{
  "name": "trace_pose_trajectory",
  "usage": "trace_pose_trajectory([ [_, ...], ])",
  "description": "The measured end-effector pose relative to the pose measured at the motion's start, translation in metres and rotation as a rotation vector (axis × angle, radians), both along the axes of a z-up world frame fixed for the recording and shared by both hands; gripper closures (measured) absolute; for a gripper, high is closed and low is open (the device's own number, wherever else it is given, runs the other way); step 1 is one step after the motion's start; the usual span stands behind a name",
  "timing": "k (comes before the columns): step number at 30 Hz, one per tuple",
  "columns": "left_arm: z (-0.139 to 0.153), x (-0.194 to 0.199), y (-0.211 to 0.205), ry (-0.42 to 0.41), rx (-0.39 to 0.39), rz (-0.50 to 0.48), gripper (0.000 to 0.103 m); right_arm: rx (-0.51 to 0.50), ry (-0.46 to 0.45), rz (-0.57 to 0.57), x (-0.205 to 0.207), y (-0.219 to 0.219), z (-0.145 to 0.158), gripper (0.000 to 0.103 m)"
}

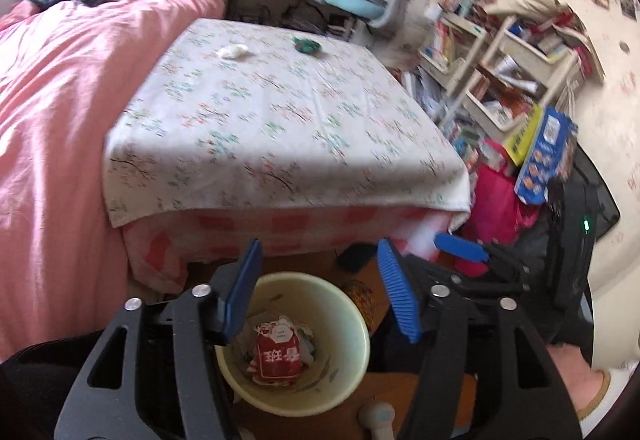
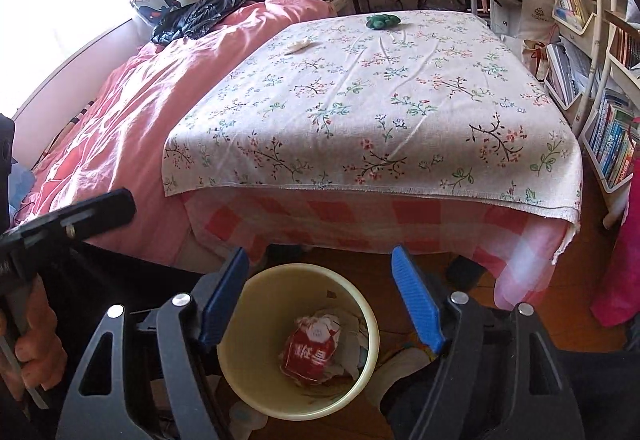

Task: Collect trash
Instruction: 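Open the left tool to drop the red snack bag into the bin, then move both tools back over the table toward the tissue and green toy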

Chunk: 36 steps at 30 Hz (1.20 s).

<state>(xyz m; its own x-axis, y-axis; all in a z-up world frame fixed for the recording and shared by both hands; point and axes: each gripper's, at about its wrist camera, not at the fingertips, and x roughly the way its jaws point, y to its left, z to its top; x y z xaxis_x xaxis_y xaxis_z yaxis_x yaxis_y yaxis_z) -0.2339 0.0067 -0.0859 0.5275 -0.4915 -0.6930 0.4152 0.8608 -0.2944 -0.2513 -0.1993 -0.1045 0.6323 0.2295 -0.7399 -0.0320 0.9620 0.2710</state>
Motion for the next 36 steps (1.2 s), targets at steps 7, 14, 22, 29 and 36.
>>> trace_pose_trajectory([
  [7,0.013,0.005,0.027,-0.079,-0.046,0.165,0.029,-0.021,-0.016,0.005,-0.002,0.002,0.001,0.028],
  [14,0.016,0.01,0.035,-0.082,-0.056,0.211,0.026,-0.03,-0.018,0.008,-0.002,0.002,0.001,0.027],
  [22,0.016,0.01,0.037,-0.093,-0.055,0.228,0.024,-0.041,-0.025,0.014,-0.001,0.004,0.001,0.026],
  [29,0.016,0.009,0.036,-0.102,-0.049,0.24,0.022,-0.048,-0.027,0.018,-0.001,0.006,0.001,0.026],
  [36,0.017,0.007,0.032,-0.121,-0.028,0.235,0.02,-0.05,-0.034,0.018,-0.001,0.007,0.002,0.026],
])
